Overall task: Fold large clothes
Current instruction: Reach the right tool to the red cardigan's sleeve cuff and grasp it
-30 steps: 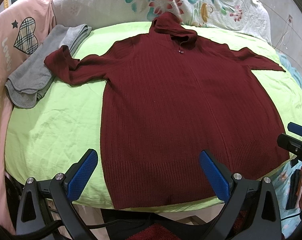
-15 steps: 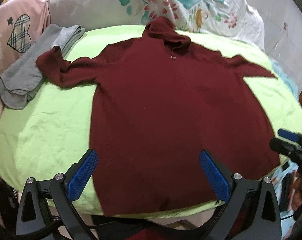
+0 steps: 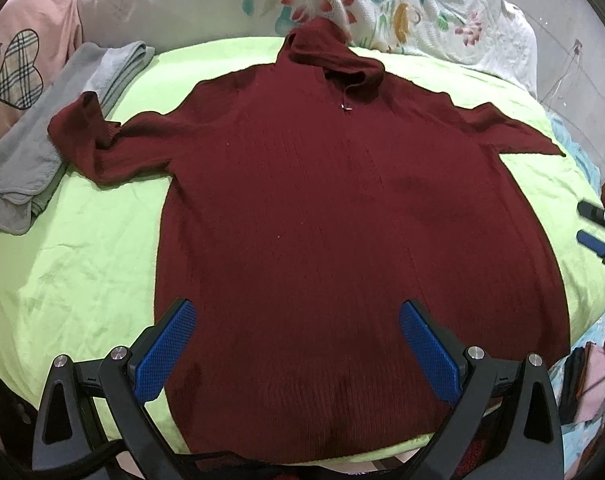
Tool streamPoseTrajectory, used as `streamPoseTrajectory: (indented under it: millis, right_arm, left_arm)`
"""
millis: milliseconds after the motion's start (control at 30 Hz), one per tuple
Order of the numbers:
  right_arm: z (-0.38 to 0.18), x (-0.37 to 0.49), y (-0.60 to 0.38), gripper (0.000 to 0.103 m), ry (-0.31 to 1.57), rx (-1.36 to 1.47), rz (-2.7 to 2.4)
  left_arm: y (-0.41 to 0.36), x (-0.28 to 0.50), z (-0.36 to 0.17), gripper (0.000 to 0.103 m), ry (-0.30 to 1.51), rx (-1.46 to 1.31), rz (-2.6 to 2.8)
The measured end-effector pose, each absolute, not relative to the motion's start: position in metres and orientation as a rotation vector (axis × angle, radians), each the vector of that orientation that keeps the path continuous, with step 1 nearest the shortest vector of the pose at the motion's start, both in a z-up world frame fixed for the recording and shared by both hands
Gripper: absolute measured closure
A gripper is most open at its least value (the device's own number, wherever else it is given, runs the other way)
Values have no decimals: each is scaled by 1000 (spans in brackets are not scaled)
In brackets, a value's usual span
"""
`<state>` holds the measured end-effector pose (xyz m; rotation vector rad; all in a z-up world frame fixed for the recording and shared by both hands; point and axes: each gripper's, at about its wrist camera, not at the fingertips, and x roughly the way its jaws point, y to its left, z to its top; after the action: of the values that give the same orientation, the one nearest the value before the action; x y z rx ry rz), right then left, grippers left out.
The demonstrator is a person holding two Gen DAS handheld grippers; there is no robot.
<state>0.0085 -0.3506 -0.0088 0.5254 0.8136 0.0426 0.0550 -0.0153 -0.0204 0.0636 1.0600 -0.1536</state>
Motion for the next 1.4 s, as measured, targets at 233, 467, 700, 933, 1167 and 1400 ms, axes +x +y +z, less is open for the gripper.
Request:
streamPoseTrajectory:
  millis: [233, 467, 700, 933, 1167, 1400]
  right_arm:
    - [-7, 44, -439, 19, 730, 652, -89]
    - [-25, 100, -532, 44, 659, 796, -179]
    - [-54, 145, -647, 49, 563, 961, -358]
    - [-60, 176, -712, 58, 442, 1058, -443]
    - [-46, 195, -702, 97, 439, 952, -389]
    - [-19, 206, -580, 98, 507, 800, -88]
  left_arm:
    - [-24, 69, -30, 1, 1056, 78, -155]
    - [-33, 80, -41, 1, 1081, 104, -161]
    - [-47, 101, -52, 1, 1125, 116, -171]
    - [-69, 124, -70, 1, 1180, 139, -200]
    - [-82, 136, -72, 1, 1174, 120, -233]
    - [-67, 130, -62, 1, 1146, 88, -234]
